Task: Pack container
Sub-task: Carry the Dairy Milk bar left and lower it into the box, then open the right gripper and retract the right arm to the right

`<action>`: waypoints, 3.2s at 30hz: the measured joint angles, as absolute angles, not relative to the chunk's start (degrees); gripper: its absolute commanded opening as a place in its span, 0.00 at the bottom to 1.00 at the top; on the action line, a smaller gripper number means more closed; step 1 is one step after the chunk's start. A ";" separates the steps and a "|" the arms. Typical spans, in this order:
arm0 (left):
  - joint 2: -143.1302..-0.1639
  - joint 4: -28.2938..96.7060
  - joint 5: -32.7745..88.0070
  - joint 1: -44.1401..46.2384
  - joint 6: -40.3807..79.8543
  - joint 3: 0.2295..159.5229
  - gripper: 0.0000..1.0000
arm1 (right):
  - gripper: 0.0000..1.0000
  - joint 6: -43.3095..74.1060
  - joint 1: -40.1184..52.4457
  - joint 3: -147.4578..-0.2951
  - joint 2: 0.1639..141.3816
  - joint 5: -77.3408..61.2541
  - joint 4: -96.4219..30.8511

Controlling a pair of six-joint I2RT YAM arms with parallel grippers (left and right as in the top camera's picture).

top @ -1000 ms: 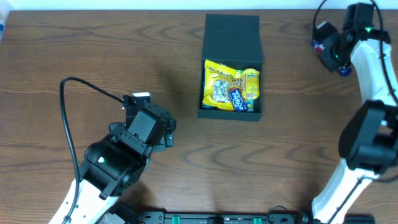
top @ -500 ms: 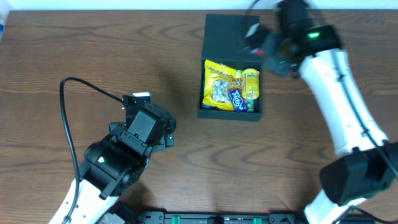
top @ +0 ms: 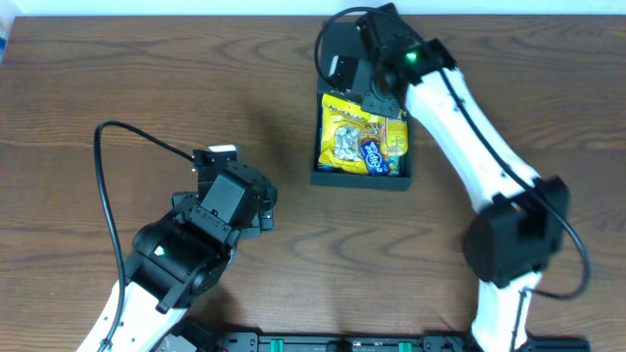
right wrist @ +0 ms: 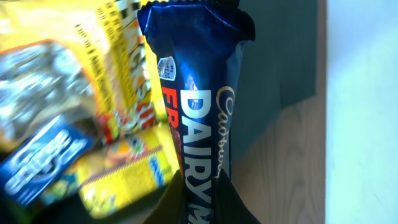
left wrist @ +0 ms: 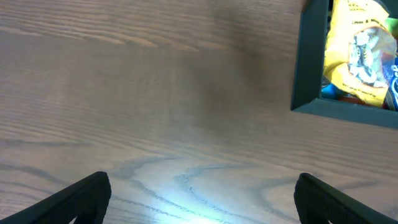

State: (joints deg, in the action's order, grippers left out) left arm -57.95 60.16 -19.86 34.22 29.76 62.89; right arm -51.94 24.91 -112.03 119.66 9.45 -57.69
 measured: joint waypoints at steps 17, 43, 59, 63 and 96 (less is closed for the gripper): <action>-57.95 60.16 -19.86 34.22 29.76 62.89 0.95 | 0.01 -52.12 24.88 -118.10 128.03 4.27 -56.51; -57.95 60.16 -19.86 34.22 29.74 62.89 0.95 | 0.01 -53.47 24.88 -118.34 133.03 3.44 -59.11; -57.95 60.16 -19.86 34.22 29.74 62.89 0.95 | 0.01 -53.63 25.54 -118.34 133.69 2.55 -56.88; -57.95 60.16 -19.86 34.22 29.76 62.89 0.95 | 0.01 -53.63 25.82 -118.34 133.69 2.50 -56.53; -57.95 60.18 -19.88 34.22 29.76 62.89 0.95 | 0.99 -48.51 26.57 -118.34 123.07 8.40 -58.96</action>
